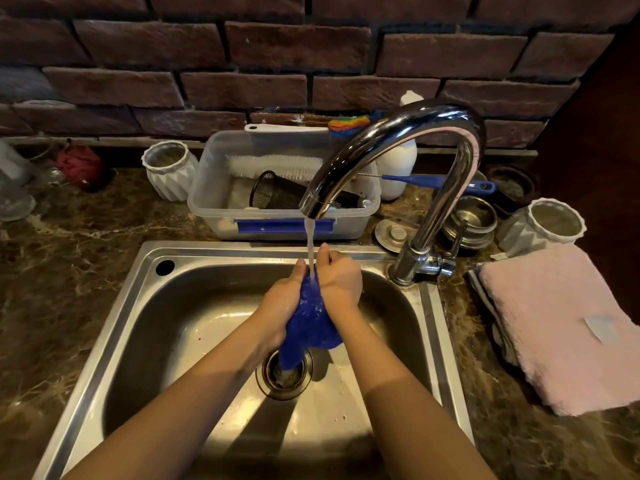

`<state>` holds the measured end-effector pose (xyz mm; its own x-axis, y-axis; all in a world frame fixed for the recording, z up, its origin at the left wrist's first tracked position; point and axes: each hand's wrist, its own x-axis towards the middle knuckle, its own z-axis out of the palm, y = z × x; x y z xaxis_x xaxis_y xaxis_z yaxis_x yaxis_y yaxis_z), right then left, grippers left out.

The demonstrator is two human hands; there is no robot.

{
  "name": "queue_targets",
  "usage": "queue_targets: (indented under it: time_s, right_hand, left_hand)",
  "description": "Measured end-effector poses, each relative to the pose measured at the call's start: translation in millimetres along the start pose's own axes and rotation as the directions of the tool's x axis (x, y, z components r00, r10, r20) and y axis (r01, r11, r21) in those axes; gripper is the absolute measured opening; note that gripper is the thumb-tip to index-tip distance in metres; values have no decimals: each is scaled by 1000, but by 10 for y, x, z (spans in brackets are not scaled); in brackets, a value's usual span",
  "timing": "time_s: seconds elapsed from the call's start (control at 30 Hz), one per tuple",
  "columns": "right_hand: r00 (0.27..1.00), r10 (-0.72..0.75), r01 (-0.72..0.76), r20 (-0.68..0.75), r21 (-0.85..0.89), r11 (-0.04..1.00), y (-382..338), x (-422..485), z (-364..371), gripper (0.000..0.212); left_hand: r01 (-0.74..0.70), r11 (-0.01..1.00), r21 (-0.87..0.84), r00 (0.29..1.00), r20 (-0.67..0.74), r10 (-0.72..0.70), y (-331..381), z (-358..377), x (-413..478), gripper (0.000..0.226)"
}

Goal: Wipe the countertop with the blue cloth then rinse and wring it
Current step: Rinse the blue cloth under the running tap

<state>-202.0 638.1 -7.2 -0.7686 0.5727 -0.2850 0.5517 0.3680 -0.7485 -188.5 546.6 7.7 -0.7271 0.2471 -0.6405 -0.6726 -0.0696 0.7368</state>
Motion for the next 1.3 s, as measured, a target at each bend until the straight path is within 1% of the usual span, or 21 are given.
queue_targets:
  time_s: [0.07, 0.13, 0.2, 0.23, 0.27, 0.33, 0.37, 0.4, 0.47, 0.57, 0.67, 0.73, 0.8, 0.83, 0.87, 0.93, 0.97, 1.03, 1.1, 1.17, 1.3]
  right_hand:
    - [997, -28, 26, 76, 24, 999, 104, 60, 0, 48]
    - [982, 17, -44, 186, 145, 988, 169, 106, -79, 45]
    - [935, 42, -149, 351, 282, 948, 293, 117, -188, 32]
    - [897, -17, -128, 441, 297, 946, 371, 110, -253, 26]
    - [836, -107, -37, 539, 250, 968, 441, 77, -322, 29]
    - [697, -210, 183, 686, 113, 976, 554, 35, -424, 51]
    - [676, -223, 238, 703, 78, 968, 584, 21, -462, 54]
    - [690, -231, 239, 686, 85, 967, 602, 17, -500, 52]
    - [747, -255, 167, 614, 198, 966, 621, 24, -600, 42]
    - [796, -261, 95, 547, 313, 945, 619, 7, -672, 31]
    - [823, -247, 23, 512, 404, 914, 546, -22, -659, 29]
    - [823, -222, -54, 522, 461, 886, 478, -23, -650, 25]
    - [837, -199, -31, 510, 407, 913, 376, -36, -658, 25]
    - [853, -193, 37, 484, 314, 949, 325, -33, -658, 26]
    - [869, -205, 139, 450, 175, 975, 284, -25, -652, 28]
    - [881, -267, 347, 391, -148, 926, 249, -6, -611, 30]
    - [885, -292, 395, 364, -252, 883, 256, -1, -588, 30]
    - [884, -356, 446, 302, -321, 836, 283, -9, -565, 29]
    - [867, -446, 497, 223, -313, 810, 305, -28, -556, 28]
    - [852, -501, 524, 154, -208, 826, 268, -77, -567, 25]
    - [910, -404, 392, 94, 124, 911, 83, -157, -522, 22]
  left_hand:
    - [40, 999, -10, 993, 112, -39, 22, -89, 5, 31]
    - [92, 994, -63, 970, 230, -75, 72, -234, 39, 28]
    - [106, 991, -85, 954, 290, -77, 106, -377, 89, 32]
    - [95, 992, -78, 951, 300, -68, 120, -422, 110, 37]
    - [72, 996, -60, 952, 301, -51, 134, -453, 129, 40]
    - [-1, 999, 32, 960, 278, -8, 171, -471, 130, 35]
    - [-36, 993, 116, 969, 249, 6, 180, -471, 122, 32]
    - [-73, 972, 224, 977, 210, 25, 180, -483, 130, 32]
    - [-133, 890, 435, 988, 127, 86, 157, -519, 161, 33]
    - [-194, 767, 612, 978, 56, 203, 111, -548, 197, 39]
    - [-255, 672, 695, 960, 99, 262, 112, -559, 233, 48]
    - [-308, 561, 768, 943, 169, 286, 120, -572, 250, 30]
    - [-345, 421, 839, 923, 222, 314, 111, -603, 250, 13]
    - [-354, 373, 858, 913, 230, 338, 99, -634, 255, 14]
    - [-353, 359, 864, 907, 222, 358, 81, -675, 263, 14]
    - [-354, 394, 848, 902, 200, 382, 48, -757, 259, 15]
    - [-373, 404, 835, 895, 210, 393, 33, -791, 253, 18]
    - [-434, 399, 808, 870, 262, 418, 6, -817, 236, 24]
    - [-471, 462, 751, 857, 267, 440, 2, -799, 196, 23]
    - [-466, 592, 657, 873, 231, 430, 28, -751, 162, 18]
    - [-387, 827, 407, 918, 90, 386, 58, -578, 170, 12]
